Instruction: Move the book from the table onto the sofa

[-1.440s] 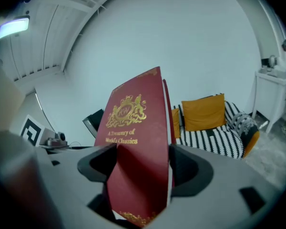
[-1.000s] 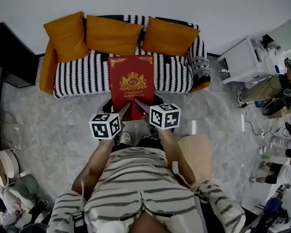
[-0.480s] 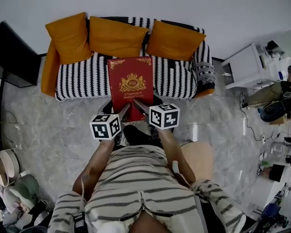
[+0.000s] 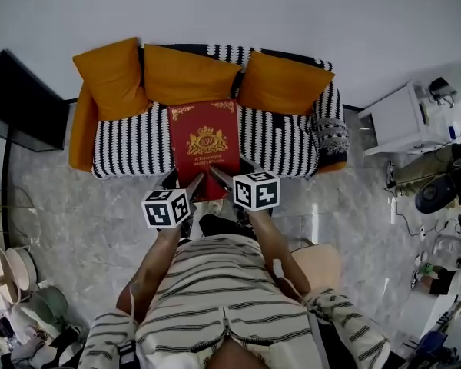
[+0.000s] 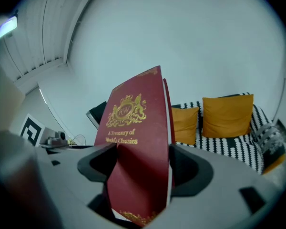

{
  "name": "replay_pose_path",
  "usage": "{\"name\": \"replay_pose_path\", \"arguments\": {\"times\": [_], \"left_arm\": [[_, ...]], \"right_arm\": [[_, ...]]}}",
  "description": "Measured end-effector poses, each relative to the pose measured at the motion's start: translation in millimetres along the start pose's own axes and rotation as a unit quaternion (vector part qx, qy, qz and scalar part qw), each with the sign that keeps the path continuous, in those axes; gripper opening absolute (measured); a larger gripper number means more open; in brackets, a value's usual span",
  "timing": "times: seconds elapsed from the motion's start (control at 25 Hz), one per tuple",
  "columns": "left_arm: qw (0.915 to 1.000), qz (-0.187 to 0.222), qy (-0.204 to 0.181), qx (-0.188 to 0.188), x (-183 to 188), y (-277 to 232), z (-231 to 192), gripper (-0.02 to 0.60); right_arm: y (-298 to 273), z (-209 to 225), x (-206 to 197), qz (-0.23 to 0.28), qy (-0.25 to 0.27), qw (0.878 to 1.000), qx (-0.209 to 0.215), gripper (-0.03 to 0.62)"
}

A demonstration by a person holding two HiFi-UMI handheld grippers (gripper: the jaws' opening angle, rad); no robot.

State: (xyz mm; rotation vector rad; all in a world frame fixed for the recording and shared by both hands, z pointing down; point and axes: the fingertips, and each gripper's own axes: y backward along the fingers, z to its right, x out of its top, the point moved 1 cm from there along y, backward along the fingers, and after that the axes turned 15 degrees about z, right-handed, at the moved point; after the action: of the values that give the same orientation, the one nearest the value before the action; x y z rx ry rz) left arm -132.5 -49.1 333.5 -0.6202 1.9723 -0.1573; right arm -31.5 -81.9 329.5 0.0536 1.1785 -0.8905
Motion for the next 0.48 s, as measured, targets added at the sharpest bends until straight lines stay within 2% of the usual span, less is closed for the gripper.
{"name": "replay_pose_path", "arguments": {"times": [0.48], "left_arm": [[0.9996, -0.024, 0.01, 0.007, 30, -75, -30, 0.33]], "right_arm": [[-70, 39, 32, -0.02, -0.013, 1.0, -0.003, 0.361]]}}
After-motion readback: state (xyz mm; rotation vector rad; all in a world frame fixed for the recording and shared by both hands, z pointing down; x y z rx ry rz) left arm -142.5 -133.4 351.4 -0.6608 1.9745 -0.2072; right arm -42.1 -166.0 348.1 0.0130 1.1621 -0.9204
